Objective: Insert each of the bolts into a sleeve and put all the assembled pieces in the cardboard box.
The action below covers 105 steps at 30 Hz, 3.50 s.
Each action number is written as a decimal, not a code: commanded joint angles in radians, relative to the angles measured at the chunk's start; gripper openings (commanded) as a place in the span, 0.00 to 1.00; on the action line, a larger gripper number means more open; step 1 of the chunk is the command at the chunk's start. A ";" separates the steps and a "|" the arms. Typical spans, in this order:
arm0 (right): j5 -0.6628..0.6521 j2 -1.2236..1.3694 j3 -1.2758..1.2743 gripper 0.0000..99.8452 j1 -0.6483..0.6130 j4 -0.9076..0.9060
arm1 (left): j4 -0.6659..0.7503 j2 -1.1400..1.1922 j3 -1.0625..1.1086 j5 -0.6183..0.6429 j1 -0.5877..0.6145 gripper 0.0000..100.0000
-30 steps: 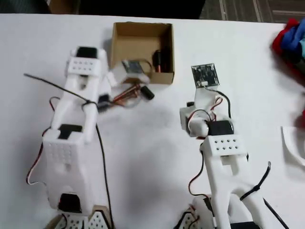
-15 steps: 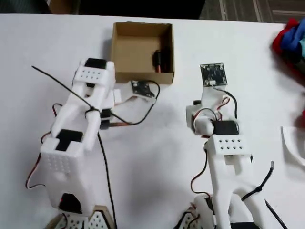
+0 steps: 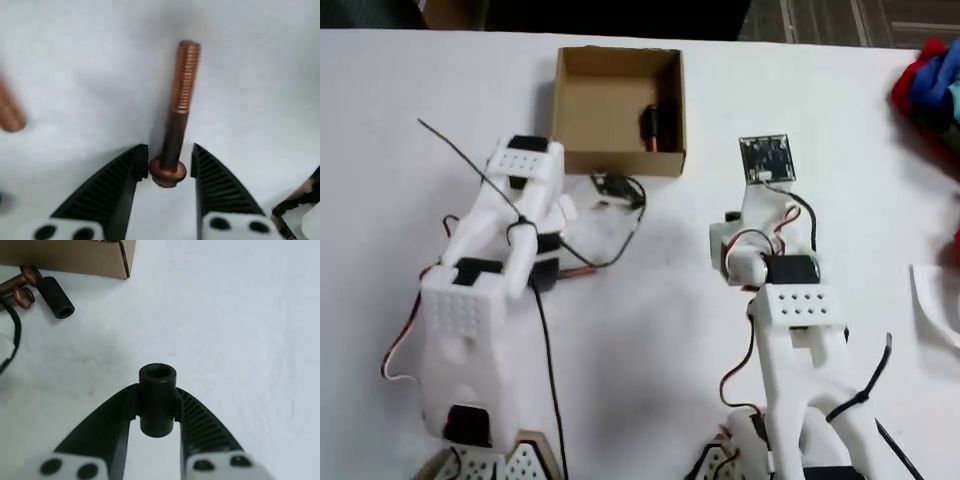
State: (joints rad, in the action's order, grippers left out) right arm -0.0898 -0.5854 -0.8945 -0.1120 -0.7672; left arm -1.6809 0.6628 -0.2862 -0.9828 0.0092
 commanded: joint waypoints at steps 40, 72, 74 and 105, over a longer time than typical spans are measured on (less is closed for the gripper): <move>0.000 -0.002 -0.025 0.02 0.004 0.058 | 0.235 -0.416 0.575 0.437 -0.040 0.08; 0.000 -0.002 -0.038 0.02 -0.048 0.059 | 0.221 -0.405 0.255 1.083 -0.041 0.08; 0.000 -0.002 -0.038 0.02 -0.048 0.059 | 0.147 -0.408 0.248 1.160 -0.049 0.08; 0.000 -0.002 -0.040 0.02 -0.047 0.059 | 0.114 -0.081 0.018 1.424 -0.006 0.08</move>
State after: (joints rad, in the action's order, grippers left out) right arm -0.0913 -0.5869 -0.9390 -0.1534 -0.7288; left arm -1.5719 0.5831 -0.1849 0.4381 -0.0384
